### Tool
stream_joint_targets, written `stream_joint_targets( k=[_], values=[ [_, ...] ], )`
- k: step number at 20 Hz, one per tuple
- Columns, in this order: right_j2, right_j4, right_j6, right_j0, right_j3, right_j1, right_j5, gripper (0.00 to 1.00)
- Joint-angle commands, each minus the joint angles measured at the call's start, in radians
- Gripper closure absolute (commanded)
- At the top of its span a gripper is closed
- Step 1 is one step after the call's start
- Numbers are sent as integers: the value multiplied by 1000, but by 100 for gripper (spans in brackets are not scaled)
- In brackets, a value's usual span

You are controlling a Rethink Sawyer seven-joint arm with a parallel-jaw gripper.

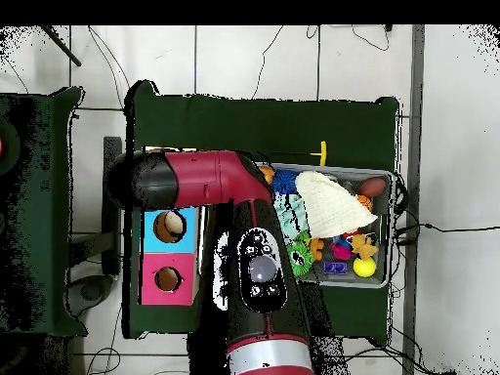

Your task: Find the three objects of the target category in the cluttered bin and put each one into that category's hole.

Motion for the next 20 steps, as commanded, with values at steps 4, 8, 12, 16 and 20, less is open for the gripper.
stream_joint_targets(
  k=[4, 8, 12, 16, 20],
  values=[
    [19, -25, 68, 19, 115, -25, 5, 100],
    [27, -42, 52, 10, 90, 27, -41, 100],
    [47, -58, 22, -9, 61, 88, -92, 100],
    [40, -66, 18, -8, 60, 101, -105, 100],
    [43, -68, -3, -13, 51, 110, -98, 100]
  ],
)
